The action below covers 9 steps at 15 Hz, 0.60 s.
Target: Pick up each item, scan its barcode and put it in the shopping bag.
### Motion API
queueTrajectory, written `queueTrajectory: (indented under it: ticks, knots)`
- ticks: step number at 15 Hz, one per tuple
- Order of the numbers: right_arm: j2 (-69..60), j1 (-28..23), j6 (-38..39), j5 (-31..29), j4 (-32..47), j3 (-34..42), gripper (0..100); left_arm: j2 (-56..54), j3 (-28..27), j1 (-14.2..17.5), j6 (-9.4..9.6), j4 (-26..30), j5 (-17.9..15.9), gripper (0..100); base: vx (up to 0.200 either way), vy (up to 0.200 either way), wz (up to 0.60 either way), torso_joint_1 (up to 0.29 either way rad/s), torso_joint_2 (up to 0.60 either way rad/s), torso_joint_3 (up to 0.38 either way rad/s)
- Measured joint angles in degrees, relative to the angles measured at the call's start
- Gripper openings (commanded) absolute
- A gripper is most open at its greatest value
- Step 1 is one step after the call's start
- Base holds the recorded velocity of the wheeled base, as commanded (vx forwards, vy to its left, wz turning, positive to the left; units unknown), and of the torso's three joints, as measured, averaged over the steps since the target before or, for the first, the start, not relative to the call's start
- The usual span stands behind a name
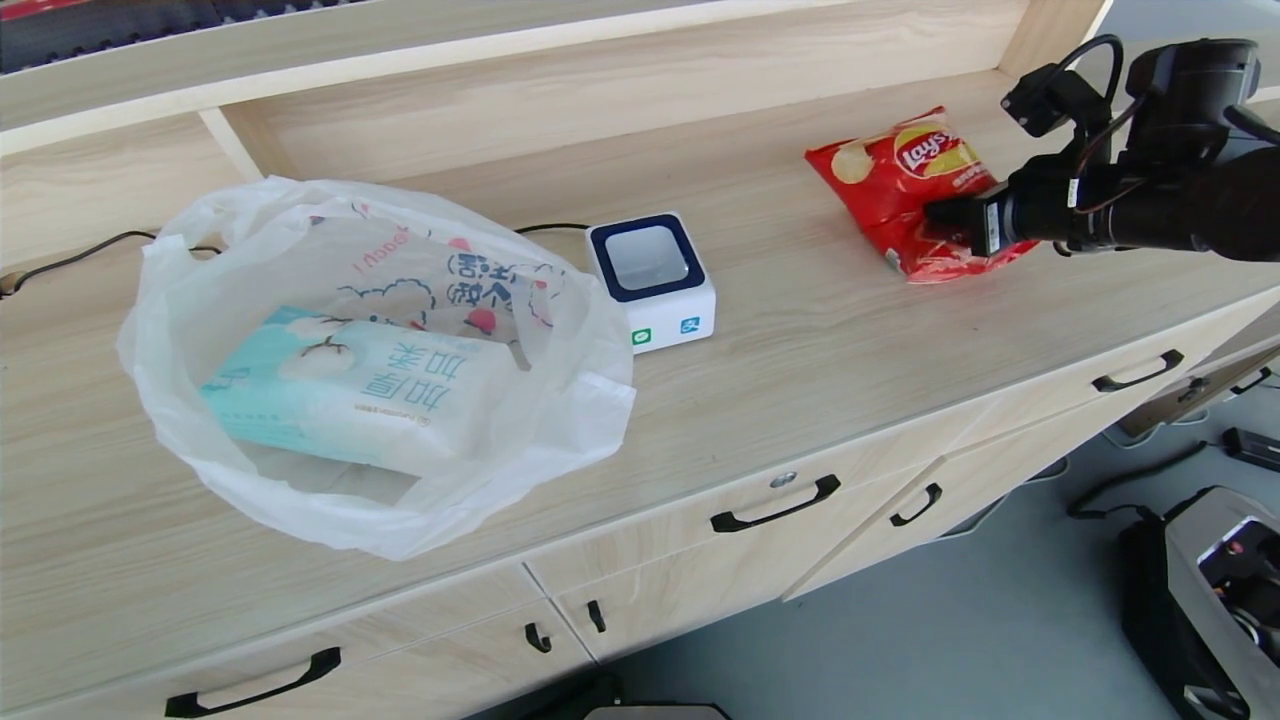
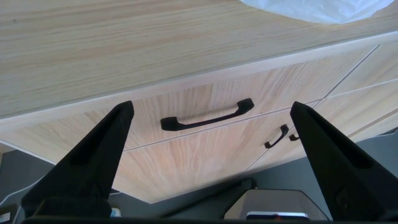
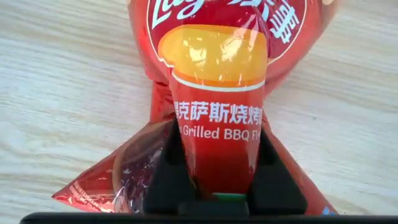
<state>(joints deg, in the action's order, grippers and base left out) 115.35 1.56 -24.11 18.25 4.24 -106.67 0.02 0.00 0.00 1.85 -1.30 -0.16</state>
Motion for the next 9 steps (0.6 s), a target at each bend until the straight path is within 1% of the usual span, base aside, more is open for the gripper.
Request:
queueTrajectory:
  ticks: [6,9]
  knots:
    - [-5.8,1.2,0.4,1.3,1.3,2.7,0,0.0,0.0,0.0,0.0,0.0,0.0,100,0.0,0.0,0.0,0.0,0.0,0.0]
    - [-11.9,2.3,1.1,1.9,0.9,6.2,0,0.0,0.0,0.0,0.0,0.0,0.0,100,0.0,0.0,0.0,0.0,0.0,0.0]
